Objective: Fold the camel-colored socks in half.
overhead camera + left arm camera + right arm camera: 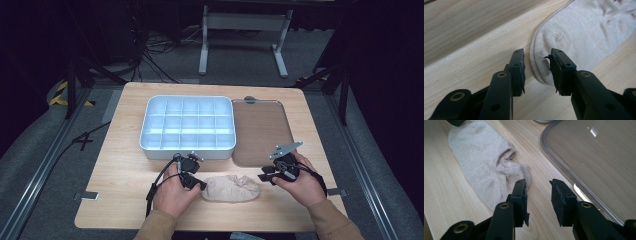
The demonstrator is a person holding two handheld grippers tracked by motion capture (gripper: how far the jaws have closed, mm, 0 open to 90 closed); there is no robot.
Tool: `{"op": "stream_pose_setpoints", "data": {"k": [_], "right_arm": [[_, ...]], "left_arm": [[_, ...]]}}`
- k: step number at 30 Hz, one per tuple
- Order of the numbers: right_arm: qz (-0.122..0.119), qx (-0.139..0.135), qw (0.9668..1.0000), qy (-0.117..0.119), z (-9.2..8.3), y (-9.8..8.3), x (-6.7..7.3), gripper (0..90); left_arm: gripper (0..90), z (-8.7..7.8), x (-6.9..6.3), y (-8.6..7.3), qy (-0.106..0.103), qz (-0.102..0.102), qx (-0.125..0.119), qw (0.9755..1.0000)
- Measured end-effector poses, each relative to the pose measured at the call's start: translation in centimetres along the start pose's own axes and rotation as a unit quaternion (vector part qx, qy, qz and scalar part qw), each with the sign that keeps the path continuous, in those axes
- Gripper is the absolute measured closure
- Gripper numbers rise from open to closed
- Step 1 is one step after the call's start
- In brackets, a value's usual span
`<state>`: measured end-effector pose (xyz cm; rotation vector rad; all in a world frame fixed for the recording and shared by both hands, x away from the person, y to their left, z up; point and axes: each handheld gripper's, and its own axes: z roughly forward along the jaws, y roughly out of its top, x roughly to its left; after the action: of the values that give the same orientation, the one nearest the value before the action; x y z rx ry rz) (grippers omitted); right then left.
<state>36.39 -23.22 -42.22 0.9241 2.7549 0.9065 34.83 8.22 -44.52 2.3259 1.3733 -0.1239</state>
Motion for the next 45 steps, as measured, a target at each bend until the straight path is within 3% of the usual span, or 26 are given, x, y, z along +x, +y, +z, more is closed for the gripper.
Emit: {"op": "stream_pose_setpoints", "data": {"k": [11,14,17,21,24,30,45], "right_arm": [[-0.005,0.006,1.0000,0.000,0.1,-0.1,0.5,65.5],[-0.011,0.011,0.9999,0.004,0.3,-0.1,0.8,67.0],[-0.017,0.022,0.9995,0.014,0.8,-0.1,1.6,73.7],[-0.023,0.012,0.9990,0.037,1.1,0.1,2.6,81.7],[-0.034,0.006,0.9984,0.044,1.7,0.2,3.5,84.3],[-0.037,0.010,0.9984,0.043,3.3,0.1,4.0,84.9],[-0.038,0.021,0.9983,0.040,4.5,0.0,4.1,84.6]], "left_arm": [[76.1,0.5,-0.9,0.2,0.027,0.022,0.008,0.9994],[83.5,0.5,-1.0,0.2,0.021,0.020,0.010,0.9995],[84.9,0.5,-1.1,0.2,0.025,0.020,0.008,0.9994],[85.6,0.0,-1.1,0.1,0.036,0.021,0.006,0.9991],[85.7,-0.4,-1.1,0.1,0.033,0.020,0.006,0.9992],[85.8,-1.5,-1.3,0.2,0.031,0.026,0.001,0.9992],[85.7,-2.9,-1.6,0.1,0.021,0.021,-0.003,0.9995]]}}
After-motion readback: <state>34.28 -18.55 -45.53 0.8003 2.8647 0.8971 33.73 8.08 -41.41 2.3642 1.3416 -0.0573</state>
